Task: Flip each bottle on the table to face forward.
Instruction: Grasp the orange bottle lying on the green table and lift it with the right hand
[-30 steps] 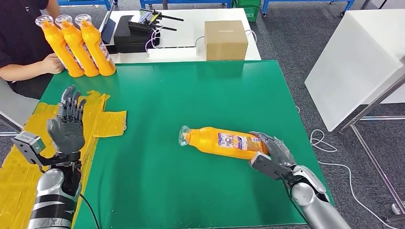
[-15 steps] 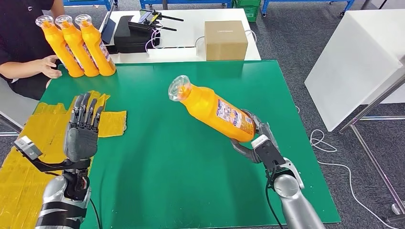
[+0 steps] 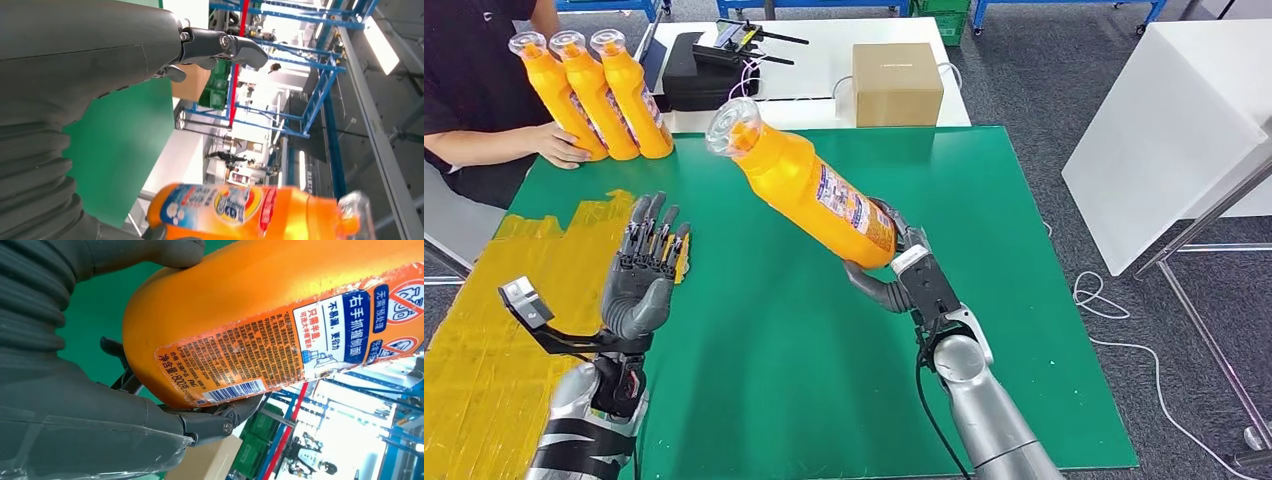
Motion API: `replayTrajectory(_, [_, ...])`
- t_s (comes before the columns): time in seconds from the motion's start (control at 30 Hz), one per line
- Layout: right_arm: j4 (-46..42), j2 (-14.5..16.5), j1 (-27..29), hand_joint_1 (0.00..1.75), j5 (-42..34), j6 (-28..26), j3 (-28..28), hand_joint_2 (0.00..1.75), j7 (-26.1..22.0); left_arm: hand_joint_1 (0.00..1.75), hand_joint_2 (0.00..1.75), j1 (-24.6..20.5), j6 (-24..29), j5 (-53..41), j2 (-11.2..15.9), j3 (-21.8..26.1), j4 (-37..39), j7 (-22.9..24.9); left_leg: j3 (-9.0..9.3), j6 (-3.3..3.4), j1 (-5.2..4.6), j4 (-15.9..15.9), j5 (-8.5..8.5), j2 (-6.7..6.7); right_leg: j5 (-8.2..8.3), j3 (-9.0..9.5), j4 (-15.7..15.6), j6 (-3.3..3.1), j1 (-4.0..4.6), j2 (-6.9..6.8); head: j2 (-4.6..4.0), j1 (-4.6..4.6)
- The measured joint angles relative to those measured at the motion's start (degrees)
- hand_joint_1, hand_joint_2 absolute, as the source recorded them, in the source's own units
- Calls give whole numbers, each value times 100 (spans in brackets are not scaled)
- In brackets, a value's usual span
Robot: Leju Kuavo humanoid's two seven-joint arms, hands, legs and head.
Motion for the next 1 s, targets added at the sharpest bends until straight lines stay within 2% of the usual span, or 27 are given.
replayTrajectory(0.3, [260,106,-121,175,-11,-20,122,175,0,0,175,-26,-37,80,-5,-89,35,14,-2,0,0,0,0,1,0,-1,-1,0,-1,0,0,0])
replayTrajectory(0.57, [772,465,-420,175,90,-68,472,175,16,0,175,-170,-104,235,-54,-310,172,73,-1,0,0,0,0,2,0,-1,1,0,3,1,0,0])
replayTrajectory(0.83, [1547,962,-760,175,211,-115,1156,175,97,0,175,-440,-216,469,-79,-434,510,95,0,-1,1,0,1,5,0,-3,5,0,6,5,0,0])
replayTrajectory(1.0, [1970,1155,-860,175,62,-189,1640,175,214,0,175,-549,-257,509,-103,-486,664,128,-1,-1,1,0,1,7,0,-3,5,0,5,5,0,1])
